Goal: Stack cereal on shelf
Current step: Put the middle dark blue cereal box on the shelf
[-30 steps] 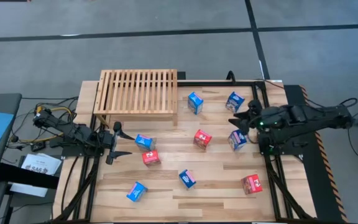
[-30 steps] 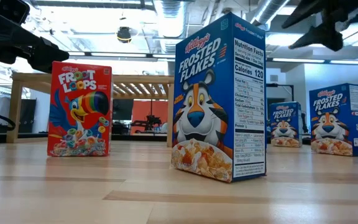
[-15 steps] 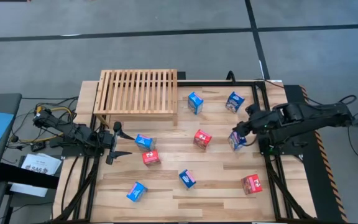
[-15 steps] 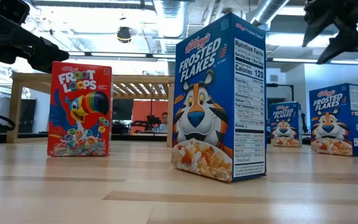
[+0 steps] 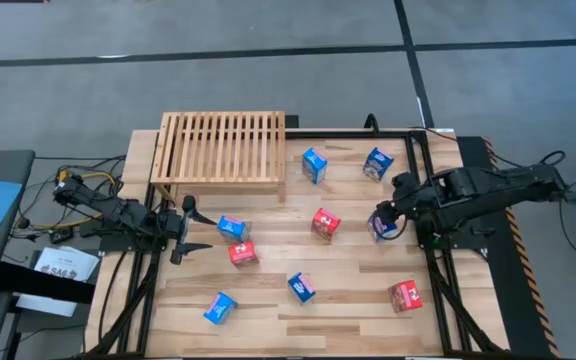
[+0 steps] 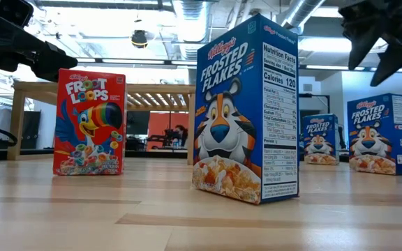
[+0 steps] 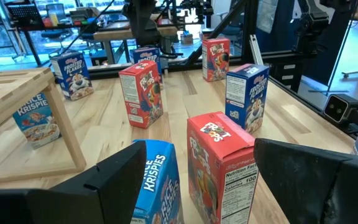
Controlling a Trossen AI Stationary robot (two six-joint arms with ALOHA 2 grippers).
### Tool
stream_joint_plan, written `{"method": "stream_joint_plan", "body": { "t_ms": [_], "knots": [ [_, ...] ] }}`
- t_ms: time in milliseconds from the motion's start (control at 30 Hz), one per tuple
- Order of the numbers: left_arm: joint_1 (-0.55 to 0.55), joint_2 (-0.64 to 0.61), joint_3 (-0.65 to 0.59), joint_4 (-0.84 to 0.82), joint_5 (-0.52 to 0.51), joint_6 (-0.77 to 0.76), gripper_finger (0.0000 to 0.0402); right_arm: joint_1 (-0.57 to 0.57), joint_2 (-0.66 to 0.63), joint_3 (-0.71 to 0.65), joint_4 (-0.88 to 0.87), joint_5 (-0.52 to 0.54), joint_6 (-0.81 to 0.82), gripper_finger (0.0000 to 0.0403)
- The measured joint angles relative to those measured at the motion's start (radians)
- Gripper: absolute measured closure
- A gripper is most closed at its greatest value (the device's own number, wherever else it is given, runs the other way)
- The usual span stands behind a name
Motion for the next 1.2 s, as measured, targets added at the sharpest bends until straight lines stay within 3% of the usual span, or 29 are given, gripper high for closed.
{"method": "stream_joint_plan", "body": {
  "t_ms": [133,200,933,1200],
  "knots": [
    [0.000,0.000,0.000,0.000,0.000,0.000,0.0113,0.033,0.016,-0.001,-0.039,0.000,0.048,0.0017],
    [0.000,0.000,0.000,0.000,0.000,0.000,0.0113,0.051,0.031,-0.001,-0.047,0.000,0.067,0.0009],
    [0.000,0.000,0.000,0.000,0.000,0.000,0.0113,0.094,0.256,-0.002,-0.060,0.003,0.086,0.0005],
    [0.000,0.000,0.000,0.000,0.000,0.000,0.0113,0.093,0.333,-0.002,-0.067,-0.025,0.093,0.0050]
  ]
}}
